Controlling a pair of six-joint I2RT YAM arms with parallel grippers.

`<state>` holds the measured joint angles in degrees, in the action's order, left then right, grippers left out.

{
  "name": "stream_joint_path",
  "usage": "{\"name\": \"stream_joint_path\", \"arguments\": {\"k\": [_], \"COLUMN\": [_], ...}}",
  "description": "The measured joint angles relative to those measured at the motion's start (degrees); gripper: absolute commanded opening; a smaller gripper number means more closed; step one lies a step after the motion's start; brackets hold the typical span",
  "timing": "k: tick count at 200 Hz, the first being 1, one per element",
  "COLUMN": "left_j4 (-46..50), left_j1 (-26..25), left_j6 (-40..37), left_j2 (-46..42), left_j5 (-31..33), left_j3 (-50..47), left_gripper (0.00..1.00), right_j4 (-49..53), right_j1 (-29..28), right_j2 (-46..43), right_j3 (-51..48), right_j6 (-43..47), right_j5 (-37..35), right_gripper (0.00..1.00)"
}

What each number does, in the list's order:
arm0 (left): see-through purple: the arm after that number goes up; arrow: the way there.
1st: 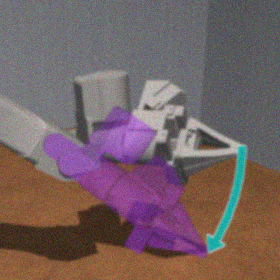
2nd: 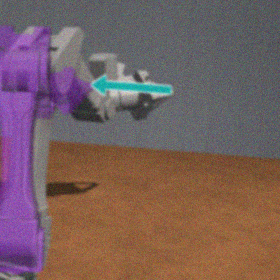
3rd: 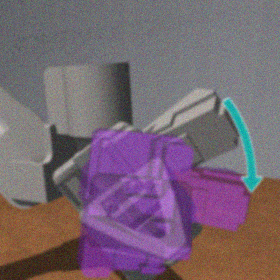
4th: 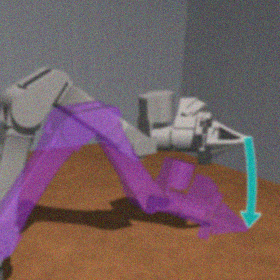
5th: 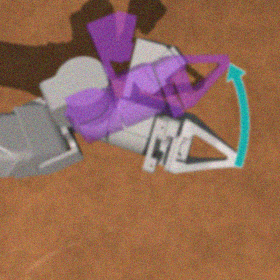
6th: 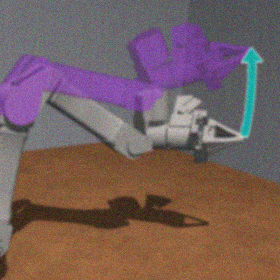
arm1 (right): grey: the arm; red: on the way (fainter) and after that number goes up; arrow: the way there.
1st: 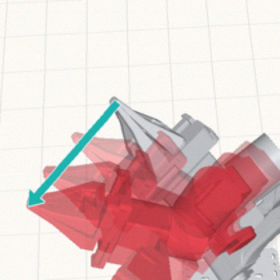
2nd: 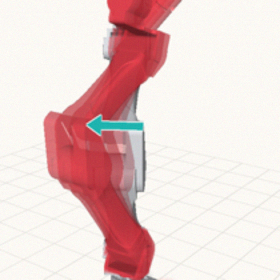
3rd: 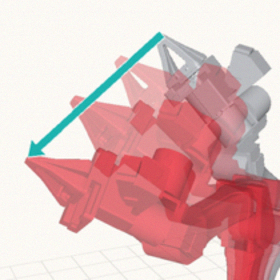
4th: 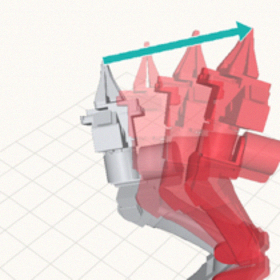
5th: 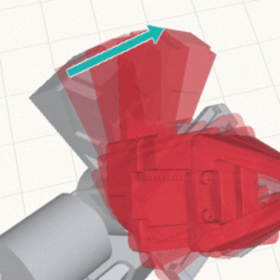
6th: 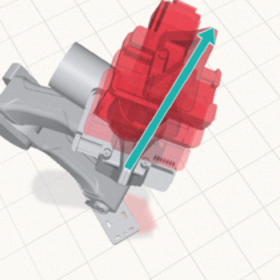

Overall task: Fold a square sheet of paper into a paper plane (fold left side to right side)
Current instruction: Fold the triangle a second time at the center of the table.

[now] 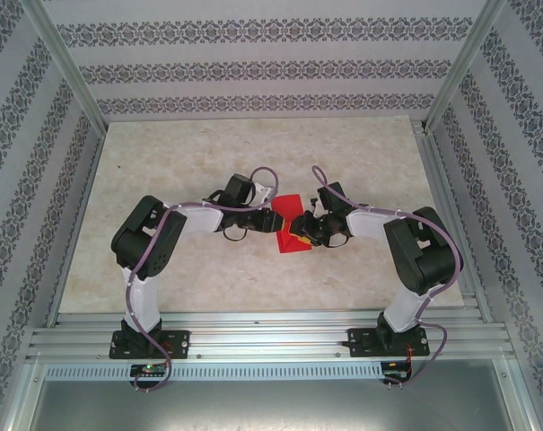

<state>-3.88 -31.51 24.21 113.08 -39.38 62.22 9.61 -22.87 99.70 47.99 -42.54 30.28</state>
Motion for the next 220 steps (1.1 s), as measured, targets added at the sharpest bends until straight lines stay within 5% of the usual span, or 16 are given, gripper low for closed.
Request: {"name": "stream_joint_path", "arguments": {"k": [27, 52, 135, 220], "left_j4": [-0.1, 0.0, 0.5, 1.8], "left_j1": [0.0, 0.0, 0.0, 0.0], "left_j6": [0.4, 0.4, 0.2, -0.6], "left_j2": [0.0, 0.0, 0.8, 1.6], "left_j5": [-0.8, -0.8, 1.2, 2.3], "left_j3": [0.1, 0.2, 1.5, 1.9], "left_gripper": [0.07, 0.03, 0.01, 0.01], "right_j4": [0.0, -0.1, -0.3, 0.3], "right_j1": [0.0, 0.0, 0.1, 0.2], "right_j2": [0.0, 0.0, -2.2, -2.5], "right_j3": [0.0, -0.1, -1.9, -2.7], "right_j6": [0.0, 0.0, 0.0, 0.0], "right_j5": [0.0, 0.0, 0.0, 0.0], "right_gripper": [0.40, 0.41, 0.45, 0.27]}}
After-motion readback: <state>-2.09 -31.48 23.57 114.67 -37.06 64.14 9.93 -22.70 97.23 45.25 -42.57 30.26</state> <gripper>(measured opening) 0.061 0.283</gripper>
